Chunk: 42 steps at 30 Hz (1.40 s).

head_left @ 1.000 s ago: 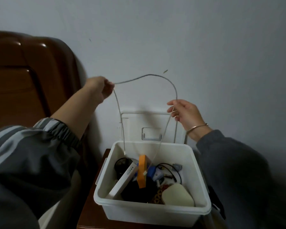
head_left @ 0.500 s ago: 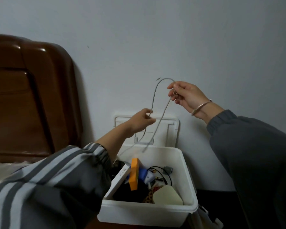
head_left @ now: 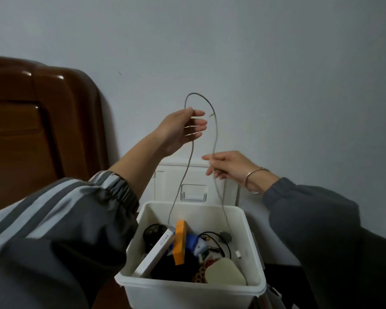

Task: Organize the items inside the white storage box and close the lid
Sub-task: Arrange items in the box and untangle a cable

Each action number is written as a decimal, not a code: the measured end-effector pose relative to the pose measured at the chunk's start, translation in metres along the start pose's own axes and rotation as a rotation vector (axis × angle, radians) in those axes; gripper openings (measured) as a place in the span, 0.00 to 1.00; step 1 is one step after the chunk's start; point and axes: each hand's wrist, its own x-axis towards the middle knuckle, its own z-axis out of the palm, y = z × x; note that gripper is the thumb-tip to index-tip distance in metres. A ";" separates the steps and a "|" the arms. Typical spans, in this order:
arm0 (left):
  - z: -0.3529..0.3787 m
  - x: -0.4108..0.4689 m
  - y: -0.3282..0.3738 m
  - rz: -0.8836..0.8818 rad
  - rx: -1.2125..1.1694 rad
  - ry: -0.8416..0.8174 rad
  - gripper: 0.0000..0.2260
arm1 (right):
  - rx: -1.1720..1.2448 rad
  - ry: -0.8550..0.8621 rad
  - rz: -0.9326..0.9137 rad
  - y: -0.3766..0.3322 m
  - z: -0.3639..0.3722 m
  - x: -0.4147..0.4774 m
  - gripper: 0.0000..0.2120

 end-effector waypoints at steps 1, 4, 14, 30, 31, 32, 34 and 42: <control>0.005 -0.001 0.004 0.003 -0.014 -0.011 0.15 | -0.001 -0.029 -0.002 -0.001 0.010 0.001 0.15; 0.018 -0.003 0.012 0.001 -0.108 0.004 0.15 | 0.069 -0.087 -0.032 -0.003 0.029 0.004 0.16; -0.004 -0.020 -0.043 -0.075 0.193 0.156 0.27 | 0.513 0.028 -0.105 -0.016 0.026 0.017 0.11; -0.095 -0.065 -0.153 -0.415 0.275 -0.188 0.13 | 0.617 0.543 0.291 0.083 -0.064 0.023 0.14; -0.102 -0.064 -0.153 -0.440 0.295 -0.166 0.13 | 0.685 0.553 0.317 0.086 -0.064 0.024 0.14; -0.109 -0.064 -0.154 -0.469 0.312 -0.142 0.13 | 0.757 0.563 0.335 0.087 -0.064 0.024 0.14; -0.124 -0.068 -0.158 -0.526 0.344 -0.090 0.12 | 0.883 0.588 0.358 0.086 -0.069 0.024 0.14; -0.183 -0.094 -0.163 -0.721 0.893 -0.034 0.14 | 1.038 0.638 0.353 0.088 -0.106 0.023 0.16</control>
